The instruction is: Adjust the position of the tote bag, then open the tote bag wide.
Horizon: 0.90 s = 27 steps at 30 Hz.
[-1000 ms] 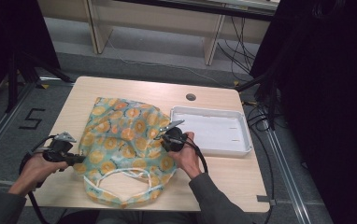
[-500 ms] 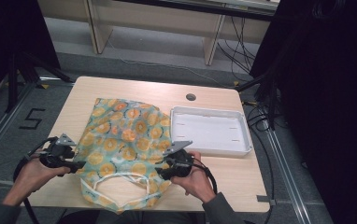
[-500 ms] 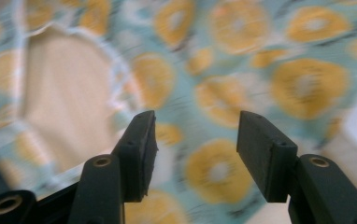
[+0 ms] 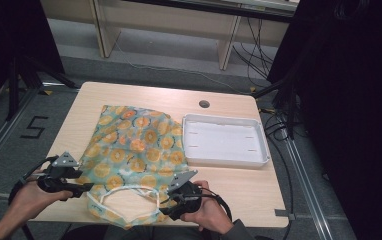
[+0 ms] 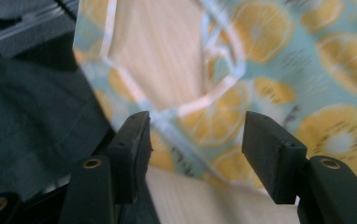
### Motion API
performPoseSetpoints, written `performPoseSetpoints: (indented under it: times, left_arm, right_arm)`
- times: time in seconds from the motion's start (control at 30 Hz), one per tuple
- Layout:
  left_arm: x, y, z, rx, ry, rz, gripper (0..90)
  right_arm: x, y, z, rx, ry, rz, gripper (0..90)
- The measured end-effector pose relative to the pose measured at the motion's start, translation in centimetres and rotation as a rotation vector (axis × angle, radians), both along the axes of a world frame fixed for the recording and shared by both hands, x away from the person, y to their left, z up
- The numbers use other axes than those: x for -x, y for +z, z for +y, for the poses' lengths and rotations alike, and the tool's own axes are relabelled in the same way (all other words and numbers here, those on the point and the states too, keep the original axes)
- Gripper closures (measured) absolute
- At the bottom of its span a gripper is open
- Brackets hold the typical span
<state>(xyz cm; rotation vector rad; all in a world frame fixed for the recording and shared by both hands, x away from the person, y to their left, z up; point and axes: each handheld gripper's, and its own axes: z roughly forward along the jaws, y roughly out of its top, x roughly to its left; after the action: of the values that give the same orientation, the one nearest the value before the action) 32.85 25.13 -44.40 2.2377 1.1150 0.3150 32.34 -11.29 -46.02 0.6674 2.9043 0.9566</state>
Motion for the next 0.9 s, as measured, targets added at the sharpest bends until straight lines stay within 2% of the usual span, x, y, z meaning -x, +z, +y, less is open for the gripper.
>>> performPoseSetpoints:
  times: [0.03, 0.07, 0.13, 0.17, 0.23, 0.33, 0.43, 0.47, 0.53, 0.57, 0.6, 0.63, 0.67, 0.7, 0.73, 0.77, 0.8, 0.83, 0.87, 0.9]
  left_arm:
    - [0.1, 0.0, 0.0, -0.009, -0.009, -0.002, 39.1]
    - [0.1, -0.1, -0.1, -0.002, -0.009, -0.001, 39.1]
    - [0.2, -0.3, -0.1, -0.01, -0.02, -0.002, 39.0]
    - [0.2, -0.4, -0.2, -0.004, -0.013, 0.004, 38.9]
    - [0.2, -0.3, 0.0, -0.047, -0.057, 0.018, 38.7]
    - [0.3, -0.2, 0.1, -0.037, -0.058, 0.01, 38.5]
    - [0.3, -0.3, 0.2, -0.037, -0.058, 0.009, 38.6]
    - [0.3, -0.3, 0.2, -0.035, -0.055, 0.006, 38.5]
    - [0.3, -0.3, 0.1, -0.038, -0.052, 0.011, 38.5]
    - [0.3, -0.4, 0.1, -0.036, -0.06, 0.01, 38.2]
    - [0.3, -0.4, 0.1, -0.036, -0.06, 0.01, 38.2]
    - [0.3, -0.7, -0.3, -0.011, -0.026, -0.007, 38.2]
    - [0.3, -0.7, -0.3, -0.011, -0.026, -0.007, 38.2]
    - [0.2, -0.6, -0.1, -0.035, -0.063, 0.004, 38.2]
    - [0.2, -0.6, -0.2, -0.038, -0.059, 0.0, 38.2]
    - [0.4, -0.8, -0.3, -0.01, -0.041, 0.0, 38.1]
    - [0.4, -0.8, -0.3, -0.01, -0.041, 0.0, 38.1]
    - [0.6, -0.8, -0.2, -0.016, -0.049, -0.021, 37.8]
    - [0.6, -0.8, -0.2, -0.016, -0.049, -0.021, 37.7]
    - [0.7, -0.7, -0.2, -0.013, -0.05, -0.026, 37.7]
  right_arm:
    - [0.2, -0.5, 0.1, 0.013, 0.028, 0.002, 41.6]
    - [0.2, -0.5, 0.1, 0.013, 0.028, 0.002, 41.6]
    - [0.4, -0.8, 0.3, 0.029, 0.063, -0.015, 39.6]
    - [0.6, -1.0, 0.5, 0.042, 0.058, -0.009, 36.7]
    - [0.6, -1.1, 0.7, 0.039, 0.061, -0.005, 36.7]
    - [0.7, -1.3, 0.9, 0.055, 0.07, -0.008, 38.1]
    - [0.6, -1.7, 0.9, 0.12, 0.081, -0.024, 47.9]
    - [0.6, -2.0, 0.8, 0.143, 0.103, -0.034, 57.3]
    - [0.8, -2.1, 0.7, 0.158, 0.101, -0.019, 66.1]
    - [0.5, -2.3, 0.5, 0.17, 0.154, -0.044, 75.7]
    - [0.5, -2.4, 0.4, 0.171, 0.156, -0.038, 80.9]
    - [0.4, -2.4, 0.3, 0.173, 0.162, -0.049, 86.0]
    - [0.4, -2.4, 0.3, 0.173, 0.162, -0.049, 86.0]
    - [0.2, -2.2, 0.2, 0.165, 0.17, -0.055, 90.0]
    - [0.2, -2.2, 0.2, 0.165, 0.17, -0.055, 90.0]
    - [0.1, -1.7, 0.1, 0.153, 0.16, -0.062, 90.0]
    - [0.1, -1.7, 0.1, 0.153, 0.16, -0.062, 90.0]
    - [0.1, -1.1, 0.0, 0.126, 0.153, -0.064, 90.0]
    - [0.1, -1.1, 0.0, 0.126, 0.153, -0.064, 90.0]
    - [0.1, -0.8, -0.1, 0.106, 0.157, -0.075, 90.0]
